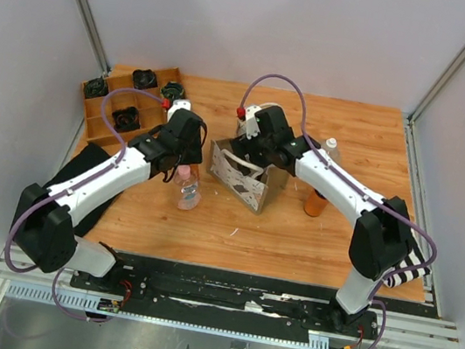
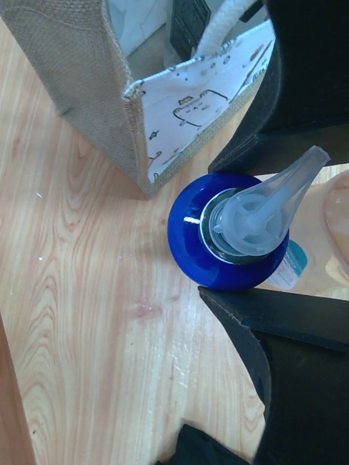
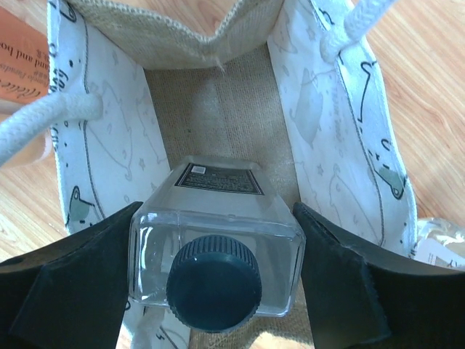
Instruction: Take the personal care products out of the canvas bag
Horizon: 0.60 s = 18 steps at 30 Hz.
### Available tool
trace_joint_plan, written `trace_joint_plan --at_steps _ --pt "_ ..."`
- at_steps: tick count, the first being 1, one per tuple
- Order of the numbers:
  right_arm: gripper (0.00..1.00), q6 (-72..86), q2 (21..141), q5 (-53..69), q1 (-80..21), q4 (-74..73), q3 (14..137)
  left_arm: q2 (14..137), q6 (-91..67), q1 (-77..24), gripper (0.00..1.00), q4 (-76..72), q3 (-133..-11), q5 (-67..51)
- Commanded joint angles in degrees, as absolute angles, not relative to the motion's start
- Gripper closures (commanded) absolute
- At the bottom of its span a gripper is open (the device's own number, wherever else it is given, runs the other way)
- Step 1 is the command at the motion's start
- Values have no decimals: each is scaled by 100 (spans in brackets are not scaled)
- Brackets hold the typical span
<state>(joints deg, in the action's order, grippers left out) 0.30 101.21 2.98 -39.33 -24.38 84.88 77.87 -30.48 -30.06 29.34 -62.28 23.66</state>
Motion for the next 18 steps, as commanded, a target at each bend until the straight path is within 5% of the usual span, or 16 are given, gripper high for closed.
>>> trace_joint_plan --at_steps 1,7,12,18 --pt "52 -75 9692 122 -3990 -2803 9021 7608 -3193 -3015 93 2250 -6218 2418" --pt "54 -231 9401 -153 -3978 -3329 9711 7509 -3260 -3015 68 2089 -5885 2347" --pt "56 -330 8997 -473 -3953 -3521 10096 7390 -3194 -3021 35 2172 -5971 2501" --pt "56 -382 8617 -821 -3763 -3855 10559 7195 -3073 -3022 26 2345 -6238 2732"
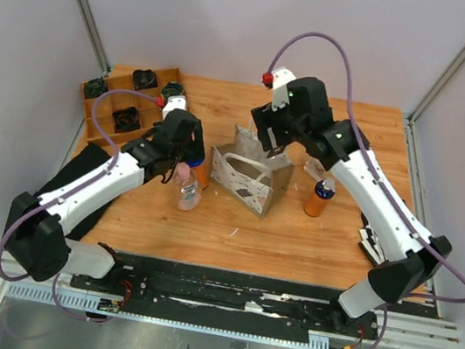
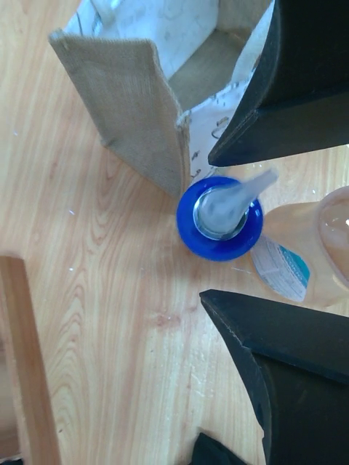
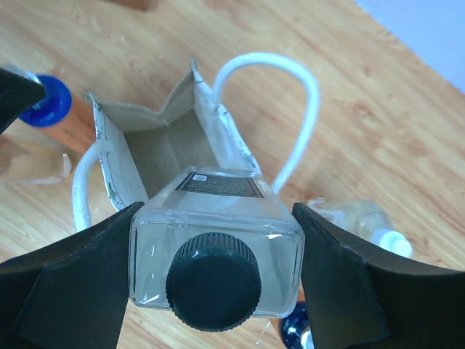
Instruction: Take the personal care products out of the canvas bag
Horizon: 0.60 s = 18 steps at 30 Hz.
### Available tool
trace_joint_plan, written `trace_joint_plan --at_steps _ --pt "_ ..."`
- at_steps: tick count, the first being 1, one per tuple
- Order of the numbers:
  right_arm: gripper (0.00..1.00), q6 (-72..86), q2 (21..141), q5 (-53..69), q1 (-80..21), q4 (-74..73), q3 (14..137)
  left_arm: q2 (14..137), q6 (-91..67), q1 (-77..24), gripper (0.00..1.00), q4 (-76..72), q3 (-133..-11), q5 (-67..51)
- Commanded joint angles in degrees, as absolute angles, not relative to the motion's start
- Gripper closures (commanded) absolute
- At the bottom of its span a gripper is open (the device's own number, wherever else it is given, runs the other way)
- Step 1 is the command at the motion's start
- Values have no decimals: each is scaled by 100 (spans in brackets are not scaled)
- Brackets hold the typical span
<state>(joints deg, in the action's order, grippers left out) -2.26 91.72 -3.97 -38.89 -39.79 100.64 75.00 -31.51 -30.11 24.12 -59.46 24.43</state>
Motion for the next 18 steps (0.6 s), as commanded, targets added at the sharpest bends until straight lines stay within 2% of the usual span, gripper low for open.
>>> trace_joint_plan --at_steps 1,7,18 --pt "56 -401 8561 -835 -3723 -3884 10601 7152 -3068 -3023 26 2351 -6266 2751" --pt "55 -548 8364 -1075 -3589 -4069 10751 6991 -3054 -3032 21 2305 -6292 2709" --pt "55 -463 7770 -993 -2837 -3950 9826 7101 -3022 -3034 20 2329 -6361 2651"
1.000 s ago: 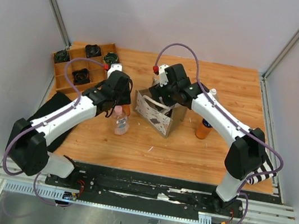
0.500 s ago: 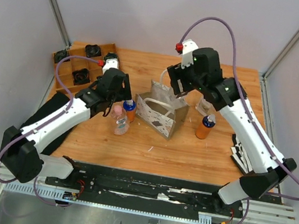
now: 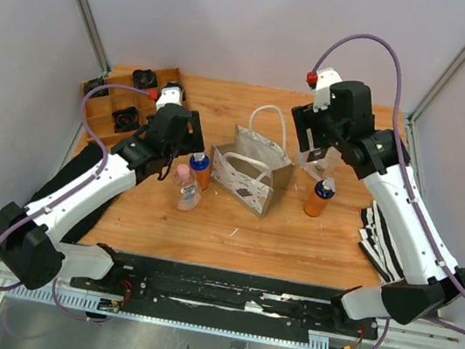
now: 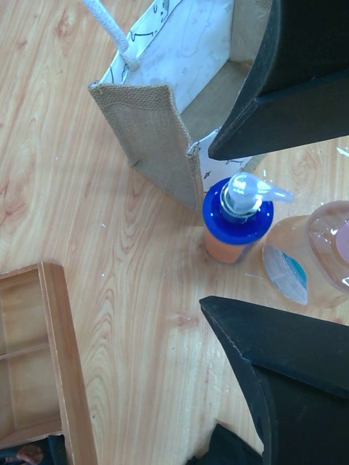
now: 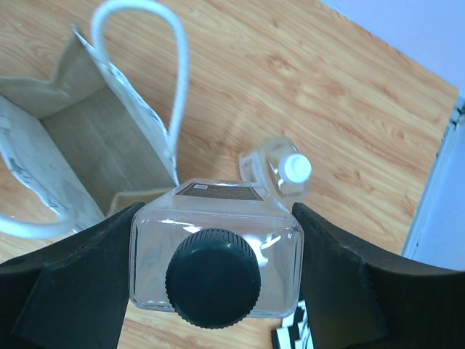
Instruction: Take the personal care products out of the canvas bag
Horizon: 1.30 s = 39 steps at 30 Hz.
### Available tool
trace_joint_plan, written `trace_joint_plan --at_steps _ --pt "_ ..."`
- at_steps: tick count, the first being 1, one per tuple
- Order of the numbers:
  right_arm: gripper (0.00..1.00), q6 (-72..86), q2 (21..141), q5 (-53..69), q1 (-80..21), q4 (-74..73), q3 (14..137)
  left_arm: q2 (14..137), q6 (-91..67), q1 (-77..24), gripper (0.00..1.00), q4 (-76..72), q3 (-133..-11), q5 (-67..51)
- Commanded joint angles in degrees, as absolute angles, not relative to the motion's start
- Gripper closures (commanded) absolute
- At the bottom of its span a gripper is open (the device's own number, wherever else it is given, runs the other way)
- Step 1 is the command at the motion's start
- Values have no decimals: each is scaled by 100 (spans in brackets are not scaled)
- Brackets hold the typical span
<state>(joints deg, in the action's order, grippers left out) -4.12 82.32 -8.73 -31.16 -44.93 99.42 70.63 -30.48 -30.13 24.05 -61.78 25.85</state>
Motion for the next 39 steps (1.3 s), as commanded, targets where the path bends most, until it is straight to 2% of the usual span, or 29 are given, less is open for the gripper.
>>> trace_joint_plan --at_steps 1,8,19,25,31,35,39 --pt "55 -458 7732 -945 -2765 -3905 9728 7102 -3024 -3032 20 2304 -6352 2642" --pt "56 -325 7577 -504 -2258 -3495 8905 7100 -2997 -3032 19 2264 -6383 2554" --pt "57 -67 7952 -291 -2105 -2740 7827 7075 -2955 -3032 18 2223 -6453 2449" --pt "50 144 8414 -258 -2092 -2646 7524 7086 -2850 -3033 18 2239 -6533 2318" --pt "49 357 8666 -138 -2015 -2597 7352 7075 -2856 -3032 19 2220 -6532 2169" --pt "32 388 8709 -195 -1998 -2667 7391 7069 -2831 -3032 19 2232 -6533 2169" --pt "2 463 8526 -407 -1995 -2820 7584 7013 -2814 -3032 19 2258 -6529 2197"
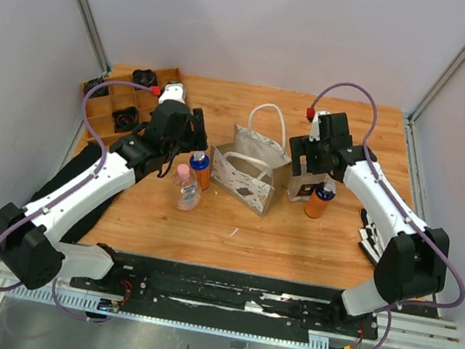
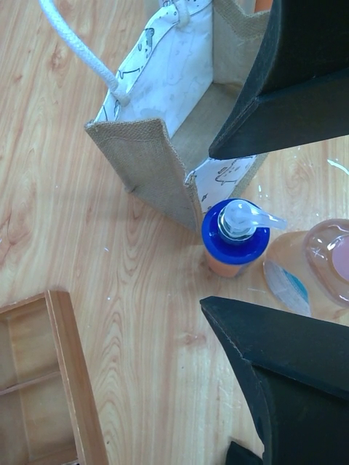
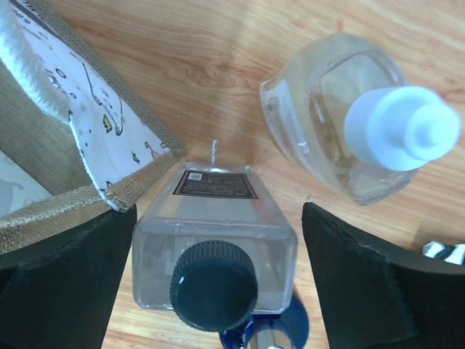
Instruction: Take the personal care products out of the canvas bag
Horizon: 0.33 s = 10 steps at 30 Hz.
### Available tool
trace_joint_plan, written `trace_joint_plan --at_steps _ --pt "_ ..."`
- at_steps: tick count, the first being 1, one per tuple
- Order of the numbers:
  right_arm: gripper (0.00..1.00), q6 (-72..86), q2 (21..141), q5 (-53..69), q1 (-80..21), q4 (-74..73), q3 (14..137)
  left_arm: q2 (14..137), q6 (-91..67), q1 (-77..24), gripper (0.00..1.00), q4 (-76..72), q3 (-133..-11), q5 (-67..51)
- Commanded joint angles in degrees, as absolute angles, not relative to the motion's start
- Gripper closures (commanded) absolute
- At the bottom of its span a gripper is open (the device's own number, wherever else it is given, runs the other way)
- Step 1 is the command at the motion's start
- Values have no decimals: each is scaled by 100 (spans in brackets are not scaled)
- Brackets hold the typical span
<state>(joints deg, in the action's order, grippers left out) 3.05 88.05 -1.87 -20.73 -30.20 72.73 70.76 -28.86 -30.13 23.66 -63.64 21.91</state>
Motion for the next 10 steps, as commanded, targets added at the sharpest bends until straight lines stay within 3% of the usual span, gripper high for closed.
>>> trace_joint_plan --at_steps 1,10 --pt "1 503 8473 -471 -1995 -2895 7661 6996 -2813 -3032 19 2254 -6535 2194" --pt "1 688 7591 -412 -2084 -3103 8133 6911 -2576 -3032 18 2592 -6852 2278"
